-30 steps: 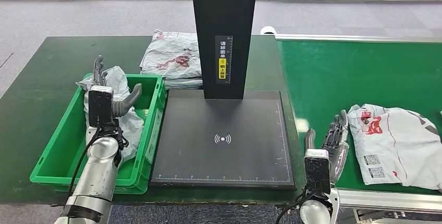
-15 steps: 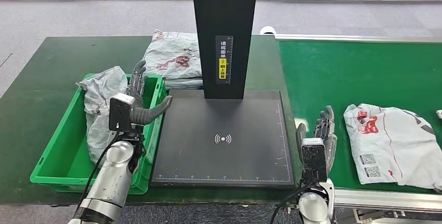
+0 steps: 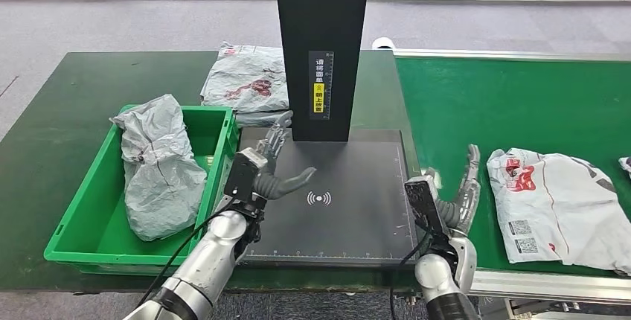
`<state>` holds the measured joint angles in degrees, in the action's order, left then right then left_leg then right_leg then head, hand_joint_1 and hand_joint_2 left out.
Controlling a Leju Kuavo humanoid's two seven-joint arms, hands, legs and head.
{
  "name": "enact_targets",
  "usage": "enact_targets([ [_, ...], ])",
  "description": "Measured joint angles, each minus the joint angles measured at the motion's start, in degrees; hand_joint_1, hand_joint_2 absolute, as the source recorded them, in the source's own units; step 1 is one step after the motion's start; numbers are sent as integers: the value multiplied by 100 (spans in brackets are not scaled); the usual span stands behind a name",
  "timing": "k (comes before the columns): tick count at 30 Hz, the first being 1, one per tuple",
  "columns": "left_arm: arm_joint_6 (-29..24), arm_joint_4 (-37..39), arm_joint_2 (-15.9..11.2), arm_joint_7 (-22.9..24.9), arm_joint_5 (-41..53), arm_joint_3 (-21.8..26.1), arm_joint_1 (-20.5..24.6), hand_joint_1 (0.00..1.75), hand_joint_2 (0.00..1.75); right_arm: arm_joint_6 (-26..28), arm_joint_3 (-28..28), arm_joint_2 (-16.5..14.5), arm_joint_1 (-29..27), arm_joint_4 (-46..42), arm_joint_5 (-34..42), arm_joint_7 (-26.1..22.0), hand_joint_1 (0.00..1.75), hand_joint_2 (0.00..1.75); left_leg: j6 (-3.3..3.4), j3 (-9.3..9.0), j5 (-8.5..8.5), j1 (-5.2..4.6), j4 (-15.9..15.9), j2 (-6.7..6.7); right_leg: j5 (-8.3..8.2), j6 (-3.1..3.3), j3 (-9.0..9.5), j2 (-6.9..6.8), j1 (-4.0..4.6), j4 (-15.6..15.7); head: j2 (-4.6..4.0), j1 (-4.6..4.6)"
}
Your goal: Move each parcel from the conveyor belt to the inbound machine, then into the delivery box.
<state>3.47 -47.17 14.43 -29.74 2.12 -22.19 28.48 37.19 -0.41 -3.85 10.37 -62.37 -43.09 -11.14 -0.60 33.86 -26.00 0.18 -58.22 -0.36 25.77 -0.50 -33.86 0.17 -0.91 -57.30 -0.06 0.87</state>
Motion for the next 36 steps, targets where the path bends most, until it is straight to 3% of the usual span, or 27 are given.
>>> enact_targets([
  [3, -104, 386, 111, -34, 2, -172, 182, 0, 175, 242, -472, 466, 328, 959, -1259, 808, 0, 175, 18, 7, 4, -7, -1, -10, -5, -8, 3, -12, -7, 1, 0, -1],
  [6, -211, 601, 149, -92, -10, -260, 268, 0, 175, 125, -881, 855, 584, 1861, -2348, 1837, 0, 175, 23, 9, 2, -10, -2, -9, -6, -11, 2, -12, -9, 3, 0, -2],
  [9, -325, 700, 159, -178, -82, -285, 290, 0, 175, -98, -1034, 1153, 677, 2540, -3068, 2696, 0, 175, 26, 11, 0, -11, -2, -8, -6, -11, 1, -12, -9, 3, -1, -2],
  [13, -352, 775, 159, -188, -116, -285, 292, 0, 175, -310, -1066, 1384, 734, 3072, -3753, 3494, 0, 175, 28, 12, -2, -10, 0, -7, -4, -12, -3, -10, -8, 2, -1, -2],
  [19, -464, 812, 157, -267, -195, -285, 290, 0, 175, -789, -1102, 1572, 857, 3515, -4168, 3948, 0, 175, 28, 13, -2, -10, 1, -6, -2, -14, -2, -9, -9, 2, 0, -2],
  [29, -473, 812, 155, -274, -205, -285, 289, 0, 175, -884, -1111, 1615, 897, 3715, -4234, 3991, 0, 175, 29, 14, -1, -12, 0, -7, -2, -15, -1, -10, -10, 2, 1, -2],
  [30, -473, 812, 155, -274, -205, -285, 289, 0, 175, -899, -1111, 1615, 899, 3723, -4236, 3991, 11, 175, 29, 14, -1, -11, 0, -7, -2, -15, -1, -10, -10, 2, 1, -2],
  [33, -473, 811, 148, -269, -202, -285, 289, 0, 175, -1242, -1118, 1615, 945, 3778, -4268, 3975, 142, 175, 29, 14, -1, -11, 0, -6, -2, -15, -1, -9, -9, 2, 1, -2],
  [34, -473, 811, 141, -264, -192, -285, 289, 0, 175, -1437, -1132, 1615, 983, 3812, -4277, 3946, 175, 175, 29, 13, -1, -11, 0, -5, -2, -15, -1, -8, -9, 2, 0, -2],
  [36, -474, 811, 120, -254, -163, -285, 289, 0, 175, -1755, -1177, 1615, 1083, 3887, -4275, 3851, 175, 175, 29, 12, -1, -10, 0, -3, -2, -15, 0, -6, -9, 2, 0, -2],
])
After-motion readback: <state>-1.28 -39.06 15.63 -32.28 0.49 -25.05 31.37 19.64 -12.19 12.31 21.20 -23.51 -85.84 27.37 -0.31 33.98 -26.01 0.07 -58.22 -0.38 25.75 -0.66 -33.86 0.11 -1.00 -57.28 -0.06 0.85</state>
